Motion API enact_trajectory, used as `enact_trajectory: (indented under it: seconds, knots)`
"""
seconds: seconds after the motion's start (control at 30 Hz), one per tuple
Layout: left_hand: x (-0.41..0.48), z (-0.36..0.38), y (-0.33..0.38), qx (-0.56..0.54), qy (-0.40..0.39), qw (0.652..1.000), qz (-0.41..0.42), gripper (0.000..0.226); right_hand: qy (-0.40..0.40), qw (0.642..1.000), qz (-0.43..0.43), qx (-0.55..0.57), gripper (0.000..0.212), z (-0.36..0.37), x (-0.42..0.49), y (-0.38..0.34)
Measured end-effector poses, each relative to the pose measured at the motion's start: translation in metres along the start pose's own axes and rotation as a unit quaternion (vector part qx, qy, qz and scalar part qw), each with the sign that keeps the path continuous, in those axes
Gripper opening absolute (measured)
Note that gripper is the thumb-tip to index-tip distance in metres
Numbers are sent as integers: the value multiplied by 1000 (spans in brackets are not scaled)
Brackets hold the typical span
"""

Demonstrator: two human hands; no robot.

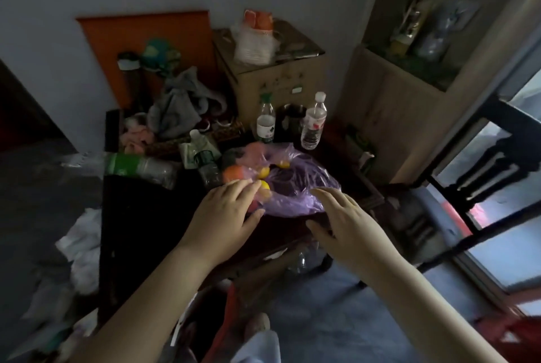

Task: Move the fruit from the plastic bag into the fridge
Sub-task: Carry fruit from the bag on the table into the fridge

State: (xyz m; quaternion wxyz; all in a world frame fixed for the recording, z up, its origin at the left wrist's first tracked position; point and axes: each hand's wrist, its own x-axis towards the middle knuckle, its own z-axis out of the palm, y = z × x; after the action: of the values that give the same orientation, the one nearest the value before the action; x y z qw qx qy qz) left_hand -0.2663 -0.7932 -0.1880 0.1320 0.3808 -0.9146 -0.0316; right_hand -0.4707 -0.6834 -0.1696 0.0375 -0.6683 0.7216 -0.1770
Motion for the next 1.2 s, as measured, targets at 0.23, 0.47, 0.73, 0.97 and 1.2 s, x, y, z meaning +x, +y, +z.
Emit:
enact_trajectory:
  seconds: [0.23,0.47,0.73,0.97,1.2]
  knots:
    - [111,62,-57,-65,-48,997,16,58,-53,998,34,13,50,56,109,44]
    - [177,128,-73,-153,-148,977,-5,44,-91,991,83,52,39,107,167,72]
    - [171,170,-88,-139,-224,959,-106,38,-190,975,50,99,39,158,202,93]
    - [138,172,-102,-82,-186,968,-148,40,-241,964,-21,110,49,196,224,94]
    - [123,174,-107,-73,-159,964,-199,30,-261,958,-79,93,53,224,234,84]
